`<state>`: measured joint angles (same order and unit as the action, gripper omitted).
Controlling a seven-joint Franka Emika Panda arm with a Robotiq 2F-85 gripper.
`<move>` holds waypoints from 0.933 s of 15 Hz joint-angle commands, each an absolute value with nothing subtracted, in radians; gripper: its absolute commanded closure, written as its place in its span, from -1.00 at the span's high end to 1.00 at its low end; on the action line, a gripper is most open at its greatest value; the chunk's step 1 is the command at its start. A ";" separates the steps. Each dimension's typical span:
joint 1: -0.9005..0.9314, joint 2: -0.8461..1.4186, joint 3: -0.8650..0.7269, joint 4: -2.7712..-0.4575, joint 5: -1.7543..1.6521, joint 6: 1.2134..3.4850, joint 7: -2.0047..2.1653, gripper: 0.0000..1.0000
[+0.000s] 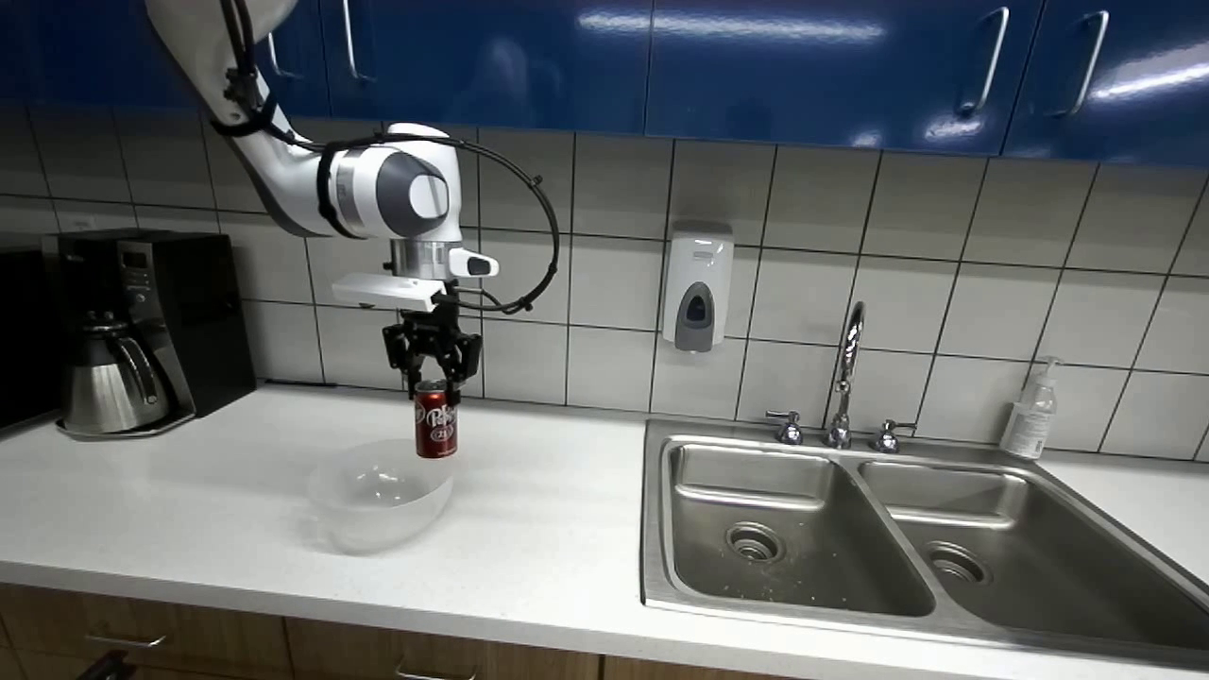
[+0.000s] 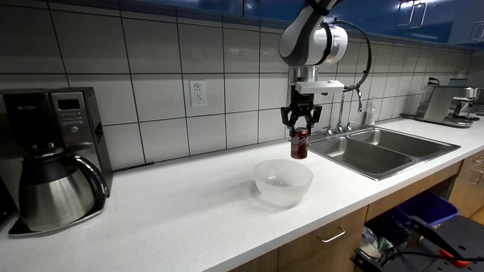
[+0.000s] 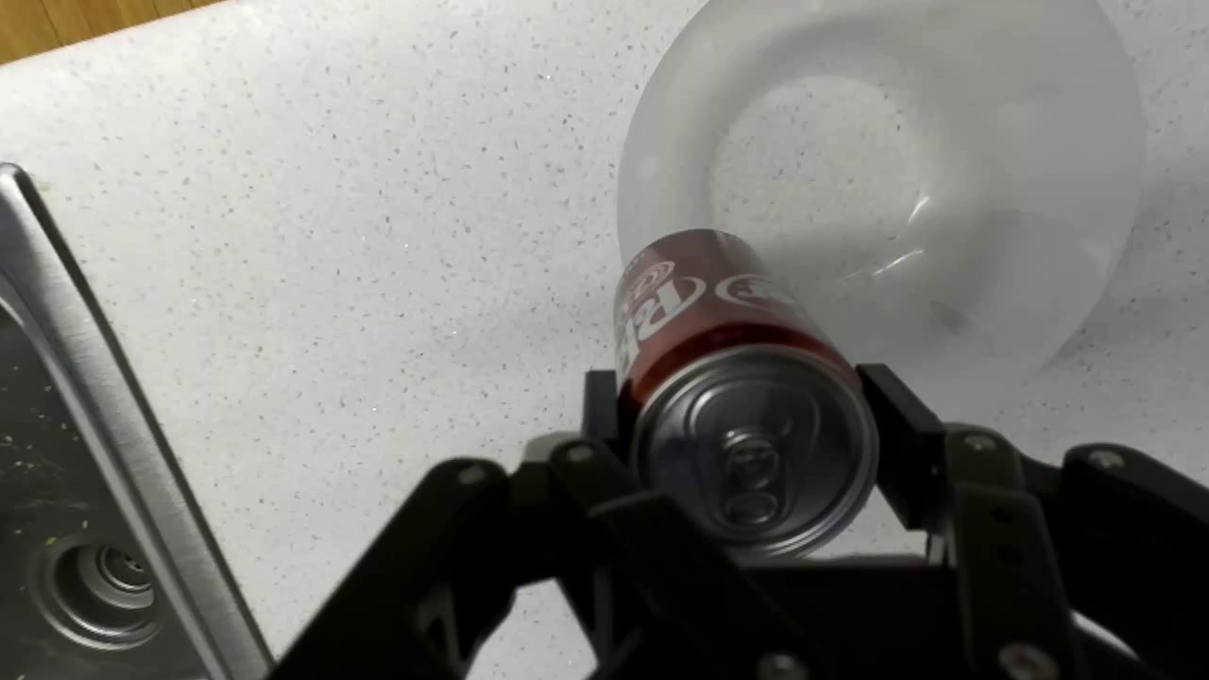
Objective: Place the soda can into the bowl
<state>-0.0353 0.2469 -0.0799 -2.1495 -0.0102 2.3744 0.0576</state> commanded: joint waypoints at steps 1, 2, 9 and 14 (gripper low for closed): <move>-0.025 0.199 -0.053 -2.219 -0.013 2.415 0.034 -0.23; -0.021 0.200 -0.046 -2.228 -0.009 2.421 0.030 -0.23; 0.013 0.218 -0.012 -2.274 -0.019 2.481 0.029 -0.23; 0.027 0.249 0.002 -2.324 -0.032 2.571 -0.012 -0.23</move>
